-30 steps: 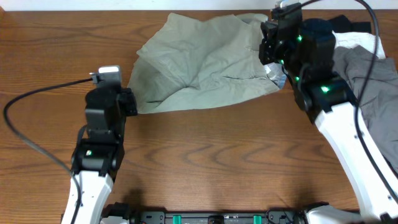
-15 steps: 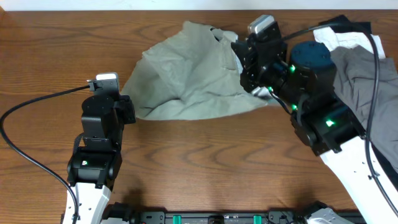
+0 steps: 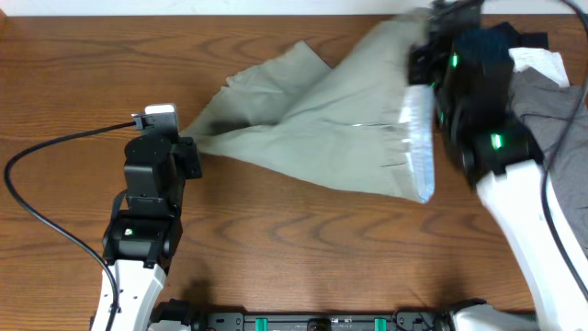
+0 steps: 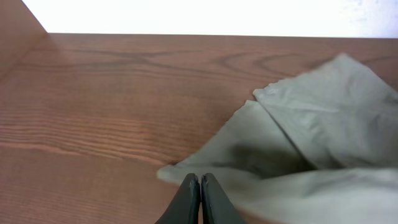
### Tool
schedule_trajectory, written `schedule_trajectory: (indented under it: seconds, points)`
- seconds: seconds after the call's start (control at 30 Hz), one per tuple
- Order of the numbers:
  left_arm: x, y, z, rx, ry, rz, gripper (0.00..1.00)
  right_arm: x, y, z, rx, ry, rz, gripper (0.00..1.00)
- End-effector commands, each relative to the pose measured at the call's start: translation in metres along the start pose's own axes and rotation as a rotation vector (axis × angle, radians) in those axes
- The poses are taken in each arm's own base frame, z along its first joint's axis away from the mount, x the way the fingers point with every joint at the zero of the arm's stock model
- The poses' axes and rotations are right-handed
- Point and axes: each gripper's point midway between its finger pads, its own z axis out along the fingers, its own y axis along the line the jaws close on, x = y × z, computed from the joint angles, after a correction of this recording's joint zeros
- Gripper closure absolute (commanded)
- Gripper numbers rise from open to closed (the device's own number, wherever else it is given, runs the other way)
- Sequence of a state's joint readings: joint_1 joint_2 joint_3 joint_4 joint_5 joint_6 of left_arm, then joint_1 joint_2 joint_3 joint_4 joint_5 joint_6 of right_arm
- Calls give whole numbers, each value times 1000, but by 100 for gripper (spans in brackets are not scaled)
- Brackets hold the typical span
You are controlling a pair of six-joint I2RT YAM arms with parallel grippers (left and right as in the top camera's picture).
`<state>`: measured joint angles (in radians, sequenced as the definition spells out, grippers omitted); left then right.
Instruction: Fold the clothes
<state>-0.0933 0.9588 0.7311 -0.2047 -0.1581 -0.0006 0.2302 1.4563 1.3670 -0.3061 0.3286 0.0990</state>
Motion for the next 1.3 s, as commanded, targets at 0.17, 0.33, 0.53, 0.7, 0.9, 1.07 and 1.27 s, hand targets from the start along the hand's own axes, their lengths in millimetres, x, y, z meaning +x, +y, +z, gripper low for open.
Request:
schedule_trajectory:
  seconds: [0.17, 0.33, 0.53, 0.7, 0.9, 1.07, 1.27]
  points:
    - [0, 3, 1, -15, 9, -5, 94, 153, -98, 97, 307, 424, 87, 39]
    - [15, 3, 1, -16, 68, 8, 83, 161, -93, 82, 275, 492, 66, 30]
    - [42, 4, 8, -25, 183, 10, 62, 181, -40, 37, -45, 685, 94, 30]
    - [66, 1, 27, -33, 276, 16, 44, 220, -25, -6, -140, 921, 127, 27]
    - [86, -25, 62, 73, 338, 8, 35, 248, -17, -33, -149, 1056, 101, 25]
    - [108, -38, 78, 130, 406, 6, 34, 272, -3, -48, -172, 1126, 52, 24]
    - [115, -39, 81, 133, 428, -1, 32, 310, -6, -58, -78, 1179, 21, 24]
